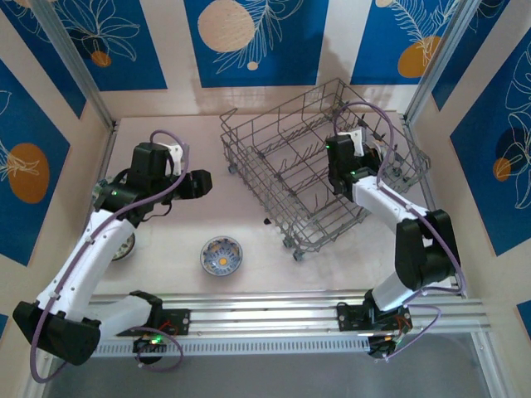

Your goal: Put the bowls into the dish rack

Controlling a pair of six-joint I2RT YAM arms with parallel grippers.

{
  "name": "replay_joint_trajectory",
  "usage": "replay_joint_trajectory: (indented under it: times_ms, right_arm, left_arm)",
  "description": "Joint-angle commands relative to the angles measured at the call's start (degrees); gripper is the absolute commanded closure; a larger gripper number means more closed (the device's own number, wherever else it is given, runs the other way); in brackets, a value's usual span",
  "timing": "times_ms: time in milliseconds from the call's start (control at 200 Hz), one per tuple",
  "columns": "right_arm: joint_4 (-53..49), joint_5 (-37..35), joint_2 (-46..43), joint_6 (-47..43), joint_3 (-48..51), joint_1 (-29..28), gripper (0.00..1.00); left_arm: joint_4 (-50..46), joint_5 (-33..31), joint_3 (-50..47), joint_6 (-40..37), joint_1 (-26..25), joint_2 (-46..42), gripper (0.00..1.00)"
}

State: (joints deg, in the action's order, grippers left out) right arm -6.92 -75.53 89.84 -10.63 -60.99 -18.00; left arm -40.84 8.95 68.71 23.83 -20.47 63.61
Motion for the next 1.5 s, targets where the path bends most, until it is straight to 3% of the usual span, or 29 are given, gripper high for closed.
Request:
replay_joint_trajectory:
  times_ms: [0,270,790,1065,1266,1386,1406,1496]
  right_arm:
    - [-6.15,-2.03,2.35,5.82,-3.35,-0.75,1.00]
    - [-20.06,-4.90,7.12,16.06,-8.53,-1.64,1.00]
    - [-13.47,-2.92,7.33,10.25,-5.89,-5.59,1.00]
    - [-23.66,-4.45,9.87,18.96,-8.57,-6.89,1.00]
    - [-28.48,-5.02,11.20,23.54,-9.92,-7.65,0.92]
    - [-33.15,-5.60,12.43,27.29,-11.64,-7.75,0.82]
    - [-33.68,-5.72,12.67,27.67,-11.96,-7.73,0.75]
    - [-34.96,-5.94,13.31,28.49,-12.69,-7.92,0.69]
  left_arm:
    - [1.20,1.49,-0.95,-0.72,0.85,-1.56,0.34]
    - [1.04,2.04,-1.38,-0.63,1.02,-1.76,0.34]
    - [1.20,2.48,-1.46,-0.64,1.22,-1.74,0.34]
    - [0.76,2.39,-1.24,-0.90,1.28,-2.00,0.34]
    - [0.77,2.65,-1.37,-0.79,1.38,-1.99,0.34]
    - [0.68,2.66,-1.38,-0.81,1.40,-2.05,0.34]
    - [0.67,2.70,-1.37,-0.81,1.40,-2.08,0.33]
    - [0.76,2.74,-1.39,-0.84,1.44,-2.04,0.34]
